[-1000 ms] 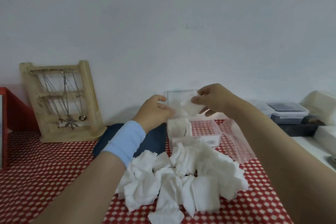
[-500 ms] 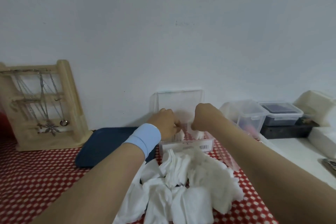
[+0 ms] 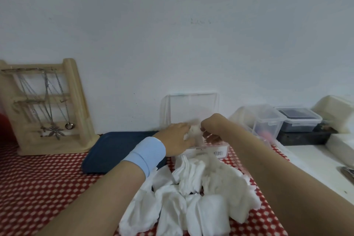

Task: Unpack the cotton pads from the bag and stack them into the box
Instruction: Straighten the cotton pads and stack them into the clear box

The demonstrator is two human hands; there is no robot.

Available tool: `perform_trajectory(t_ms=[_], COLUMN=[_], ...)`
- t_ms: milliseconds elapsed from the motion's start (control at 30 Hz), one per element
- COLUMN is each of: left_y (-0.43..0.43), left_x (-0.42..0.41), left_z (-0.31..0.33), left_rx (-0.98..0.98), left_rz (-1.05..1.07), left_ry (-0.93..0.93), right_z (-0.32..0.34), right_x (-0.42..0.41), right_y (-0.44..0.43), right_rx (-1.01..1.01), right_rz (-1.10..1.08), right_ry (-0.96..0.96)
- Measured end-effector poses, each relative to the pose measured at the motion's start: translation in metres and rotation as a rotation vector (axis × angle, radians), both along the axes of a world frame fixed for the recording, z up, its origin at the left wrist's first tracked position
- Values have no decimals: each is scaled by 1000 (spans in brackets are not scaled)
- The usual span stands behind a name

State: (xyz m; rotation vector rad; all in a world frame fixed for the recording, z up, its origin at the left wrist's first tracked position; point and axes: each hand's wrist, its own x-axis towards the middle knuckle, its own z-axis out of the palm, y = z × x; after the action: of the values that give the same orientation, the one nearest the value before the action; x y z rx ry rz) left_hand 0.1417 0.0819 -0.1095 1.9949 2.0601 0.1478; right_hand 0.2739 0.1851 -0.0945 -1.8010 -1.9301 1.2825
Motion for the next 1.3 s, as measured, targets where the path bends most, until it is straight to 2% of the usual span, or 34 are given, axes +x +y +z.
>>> perform_trajectory(t_ms=[100, 233, 367, 467, 567, 633, 800, 833, 1133, 1200, 1300], left_y=[-1, 0, 0, -10, -27, -37, -58, -61, -70, -69, -69], left_x=[7, 7, 3, 6, 16, 24, 40, 42, 39, 40, 41], left_z=[-1, -7, -6, 6, 17, 21, 17, 16, 11, 12, 13], left_rx=[-47, -37, 0, 127, 260, 282, 234, 222, 302, 317, 297], left_rz=[-12, -15, 10, 46, 74, 86, 86, 93, 203, 246, 297], left_ry=[-6, 4, -72, -120, -203, -261, -370, -387, -584, -719, -1018], right_z=[1, -1, 7, 16, 33, 41, 22, 14, 22, 30, 38], right_x=[-5, -10, -7, 8, 34, 52, 71, 71, 87, 90, 87], right_y=[-9, -11, -24, -25, -33, -46, -71, -73, -65, -67, -72], right_rx=[-62, -66, -4, 215, 410, 444, 432, 424, 412, 342, 192], right_rz=[66, 71, 267, 321, 233, 259, 409, 417, 299, 309, 424], right_ry=[-20, 51, -123, -205, -39, -53, -402, -424, -24, 145, 334])
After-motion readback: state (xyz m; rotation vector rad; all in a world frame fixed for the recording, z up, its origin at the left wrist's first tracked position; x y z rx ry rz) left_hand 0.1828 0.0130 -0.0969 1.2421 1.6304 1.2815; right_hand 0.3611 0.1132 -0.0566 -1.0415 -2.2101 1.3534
